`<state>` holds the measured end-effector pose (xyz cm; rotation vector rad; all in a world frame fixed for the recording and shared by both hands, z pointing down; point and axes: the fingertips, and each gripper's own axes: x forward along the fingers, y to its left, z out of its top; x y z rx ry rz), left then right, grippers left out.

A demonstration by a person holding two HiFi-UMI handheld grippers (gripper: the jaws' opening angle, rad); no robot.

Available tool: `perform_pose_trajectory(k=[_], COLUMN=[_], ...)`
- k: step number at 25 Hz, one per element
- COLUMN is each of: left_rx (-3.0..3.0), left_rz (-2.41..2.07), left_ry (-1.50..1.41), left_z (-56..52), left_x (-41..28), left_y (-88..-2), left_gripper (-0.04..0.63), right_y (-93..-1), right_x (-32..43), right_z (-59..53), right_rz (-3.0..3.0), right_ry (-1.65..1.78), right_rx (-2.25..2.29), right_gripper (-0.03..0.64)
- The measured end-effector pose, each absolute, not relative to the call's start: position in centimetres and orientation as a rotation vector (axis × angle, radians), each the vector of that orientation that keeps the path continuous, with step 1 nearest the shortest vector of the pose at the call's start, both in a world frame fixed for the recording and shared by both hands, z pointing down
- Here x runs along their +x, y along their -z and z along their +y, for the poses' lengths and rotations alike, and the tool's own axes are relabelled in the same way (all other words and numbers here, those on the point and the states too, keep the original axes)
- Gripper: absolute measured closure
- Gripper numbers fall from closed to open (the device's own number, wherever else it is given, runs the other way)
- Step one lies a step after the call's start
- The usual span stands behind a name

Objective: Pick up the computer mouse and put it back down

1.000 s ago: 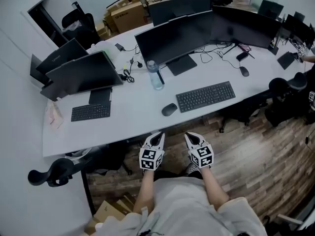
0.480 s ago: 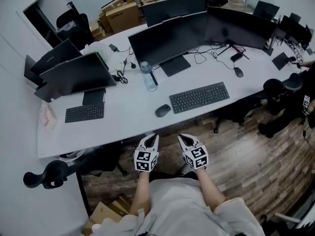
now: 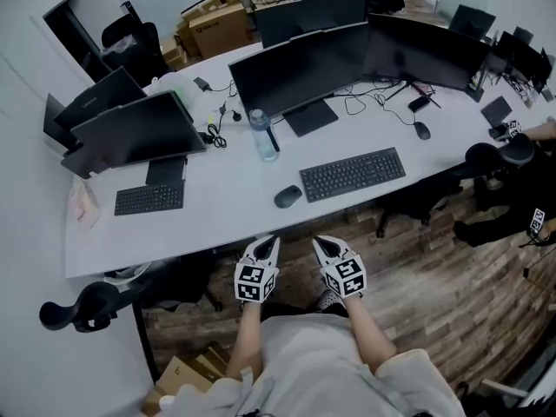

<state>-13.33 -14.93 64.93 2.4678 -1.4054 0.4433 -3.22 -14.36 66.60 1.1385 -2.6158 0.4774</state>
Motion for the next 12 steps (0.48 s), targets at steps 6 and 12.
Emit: perform_pose_trajectory(k=[6, 12], left_rx=[2.476, 2.497], left_rz=[-1.403, -1.356], left_ry=[-0.447, -0.444], left_z=[-15.22, -15.21], left_x=[-13.51, -12.60], left_y=[-64.61, -64.80], left_gripper=[0.572, 0.572], right_y=[-66.48, -66.72], right_x=[-3.27, -2.82], right_z=[-14.40, -14.15], right_rz=[-2.610, -2.601], right_ry=[-0.474, -0.466], right_rx=[1.147, 1.153], right_gripper=[0.611, 0.610])
